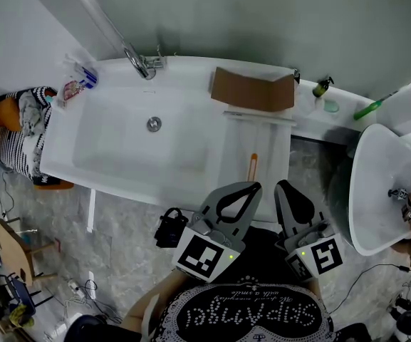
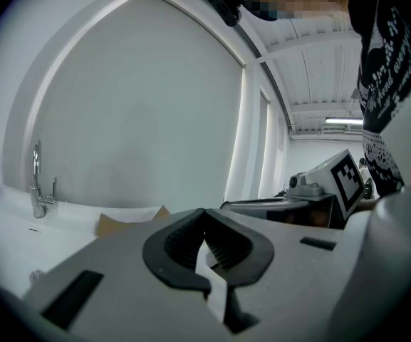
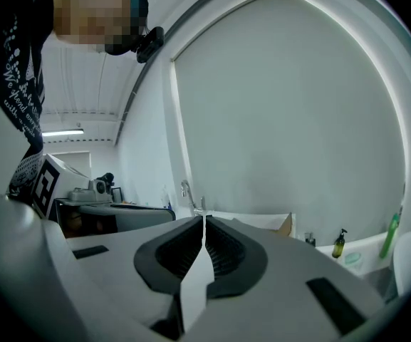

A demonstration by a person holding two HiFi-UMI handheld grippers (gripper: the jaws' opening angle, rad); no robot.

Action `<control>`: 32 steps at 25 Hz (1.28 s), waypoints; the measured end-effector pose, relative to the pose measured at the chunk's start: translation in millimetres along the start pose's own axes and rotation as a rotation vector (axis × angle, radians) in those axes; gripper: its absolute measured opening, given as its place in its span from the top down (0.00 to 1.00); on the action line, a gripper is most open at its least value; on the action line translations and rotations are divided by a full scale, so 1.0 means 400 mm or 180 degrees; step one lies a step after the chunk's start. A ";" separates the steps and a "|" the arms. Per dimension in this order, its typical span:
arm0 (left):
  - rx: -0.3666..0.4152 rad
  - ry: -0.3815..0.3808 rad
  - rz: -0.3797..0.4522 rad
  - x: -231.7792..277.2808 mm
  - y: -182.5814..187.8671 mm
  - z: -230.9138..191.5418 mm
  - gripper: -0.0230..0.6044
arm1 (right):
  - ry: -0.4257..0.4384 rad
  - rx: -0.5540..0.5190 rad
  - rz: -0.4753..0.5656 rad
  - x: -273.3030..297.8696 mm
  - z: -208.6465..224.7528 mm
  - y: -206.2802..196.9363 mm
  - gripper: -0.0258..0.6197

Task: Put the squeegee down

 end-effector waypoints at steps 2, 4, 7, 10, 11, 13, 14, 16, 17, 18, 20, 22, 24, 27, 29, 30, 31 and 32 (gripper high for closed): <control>-0.0006 0.0032 0.0037 0.002 -0.002 0.005 0.96 | 0.0024 -0.0011 0.0000 -0.003 0.006 -0.002 0.92; 0.0002 0.0061 0.0066 0.006 0.000 0.009 0.96 | 0.0035 -0.0029 0.0003 -0.005 0.013 -0.003 0.92; 0.0039 0.0085 0.0084 0.018 0.009 0.008 0.96 | 0.0043 -0.0042 0.0011 -0.003 0.027 0.003 0.92; 0.0083 0.0103 0.0105 0.028 0.017 0.005 0.96 | 0.0059 -0.0073 0.0033 0.004 0.037 0.012 0.92; 0.0093 0.0104 0.0103 0.031 0.019 0.004 0.96 | 0.0064 -0.0089 0.0034 0.007 0.040 0.013 0.92; 0.0122 0.0095 0.0096 0.040 0.022 0.000 0.96 | 0.0069 -0.0115 0.0034 0.012 0.045 0.016 0.92; 0.0140 0.0090 0.0096 0.044 0.024 -0.001 0.96 | 0.0072 -0.0122 0.0036 0.015 0.049 0.018 0.92; 0.0164 0.0087 0.0099 0.051 0.027 -0.003 0.96 | 0.0079 -0.0116 0.0039 0.020 0.055 0.020 0.92; 0.0163 0.0088 0.0099 0.053 0.027 -0.004 0.96 | 0.0083 -0.0108 0.0035 0.022 0.058 0.020 0.92; 0.0156 0.0089 0.0097 0.054 0.028 -0.005 0.96 | 0.0086 -0.0101 0.0026 0.023 0.059 0.021 0.92; 0.0131 0.0096 0.0093 0.055 0.028 -0.007 0.96 | 0.0096 -0.0088 -0.0001 0.027 0.060 0.021 0.92; 0.0112 0.0108 0.0098 0.054 0.027 -0.010 0.96 | 0.0101 -0.0088 -0.0019 0.030 0.060 0.019 0.92; 0.0094 0.0130 0.0114 0.051 0.026 -0.013 0.96 | 0.0100 -0.0111 -0.0019 0.031 0.064 0.015 0.92; 0.0075 0.0145 0.0123 0.048 0.023 -0.014 0.96 | 0.0093 -0.0126 -0.0012 0.030 0.067 0.011 0.92; 0.0087 0.0129 0.0111 0.049 0.022 -0.013 0.96 | 0.0087 -0.0125 -0.0008 0.029 0.068 0.010 0.92; 0.0094 0.0121 0.0111 0.050 0.022 -0.012 0.96 | 0.0086 -0.0125 -0.0005 0.029 0.068 0.010 0.92; 0.0099 0.0117 0.0114 0.050 0.022 -0.011 0.96 | 0.0085 -0.0127 -0.0004 0.029 0.069 0.009 0.92; 0.0101 0.0114 0.0117 0.050 0.022 -0.011 0.96 | 0.0088 -0.0134 -0.0004 0.029 0.069 0.008 0.92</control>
Point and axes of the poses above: the fingertips, and each gripper's own axes: x forward along the fingers, z to its right, y out of its top, the point moved 9 cm from there along -x, backward along the fingers
